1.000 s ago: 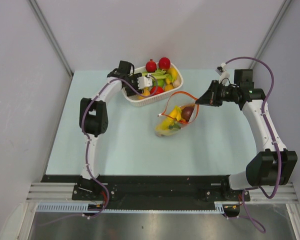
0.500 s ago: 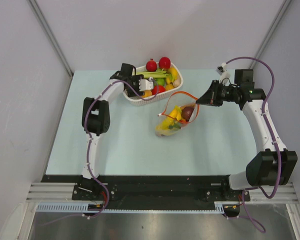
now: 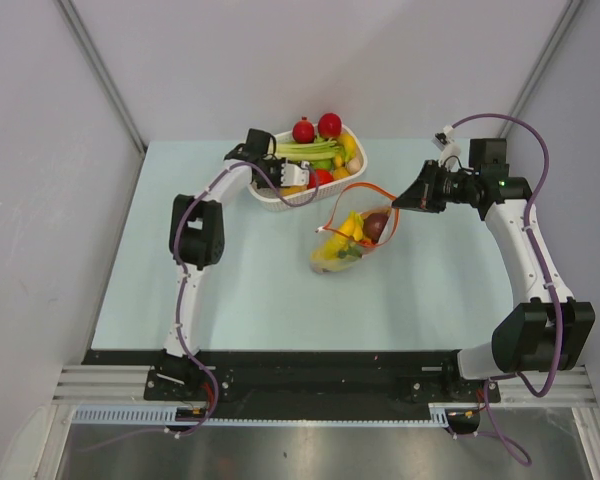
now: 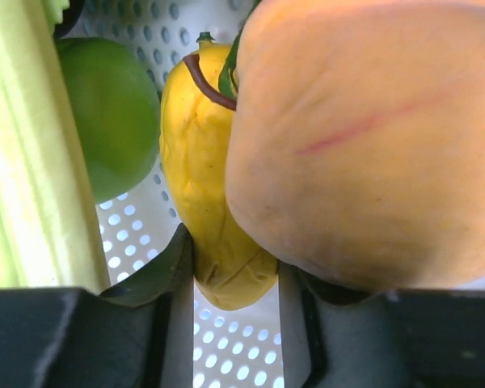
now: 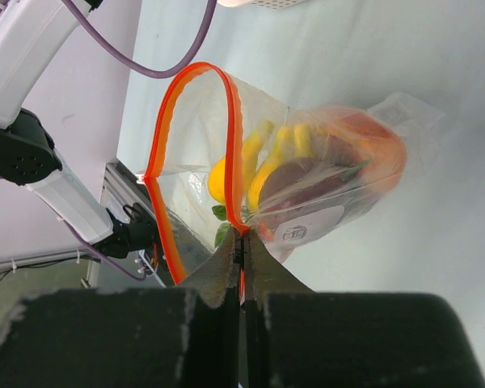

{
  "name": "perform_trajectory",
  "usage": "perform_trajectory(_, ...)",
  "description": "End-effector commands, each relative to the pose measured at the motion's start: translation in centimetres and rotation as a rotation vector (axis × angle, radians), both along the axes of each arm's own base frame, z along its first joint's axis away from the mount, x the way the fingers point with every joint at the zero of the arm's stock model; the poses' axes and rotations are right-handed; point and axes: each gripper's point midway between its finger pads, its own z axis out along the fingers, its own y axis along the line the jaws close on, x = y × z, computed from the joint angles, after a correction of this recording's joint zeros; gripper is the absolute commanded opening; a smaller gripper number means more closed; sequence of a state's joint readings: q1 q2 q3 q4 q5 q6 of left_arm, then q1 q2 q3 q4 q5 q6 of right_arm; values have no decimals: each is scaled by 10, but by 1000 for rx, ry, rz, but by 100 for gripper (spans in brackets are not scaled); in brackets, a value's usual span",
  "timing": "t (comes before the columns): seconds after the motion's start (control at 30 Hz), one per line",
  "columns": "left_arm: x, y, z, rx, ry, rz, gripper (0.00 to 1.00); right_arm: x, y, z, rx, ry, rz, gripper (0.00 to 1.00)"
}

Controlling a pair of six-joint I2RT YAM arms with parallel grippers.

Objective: Place the food in the zip-top bag and seal the zipper
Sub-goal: Pick up the fake fruit from the bin.

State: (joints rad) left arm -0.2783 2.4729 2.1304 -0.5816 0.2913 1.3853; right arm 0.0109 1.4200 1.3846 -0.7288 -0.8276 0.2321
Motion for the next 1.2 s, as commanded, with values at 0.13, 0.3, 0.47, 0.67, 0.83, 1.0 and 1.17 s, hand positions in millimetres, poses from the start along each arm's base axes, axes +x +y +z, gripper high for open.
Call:
perform_trajectory(0.13, -37, -15, 55, -73, 48, -34, 20, 4, 1, 23, 12, -75, 18, 0)
perform_trajectory(0.3, -65, -8, 88, -75, 46, -49, 19, 5, 3, 24, 21, -80, 27, 0)
perform_trajectory(0.47, -74, -3, 108, -92, 37, -29, 19, 8, 4, 24, 28, -87, 31, 0)
perform_trajectory(0.67, -55, 7, 96, -35, 49, 81, 20, 10, 5, 24, 37, -86, 35, 0)
perform_trajectory(0.83, -30, 17, 93, -5, 10, 204, 15, 9, 5, 27, 40, -97, 37, 0)
perform_trajectory(1.0, -47, 4, 146, -188, 4, 205, 12, 9, 4, 26, 33, -93, 33, 0)
perform_trajectory(1.17, -108, -44, 247, -474, 92, 98, 14, 12, 5, 29, 48, -96, 26, 0)
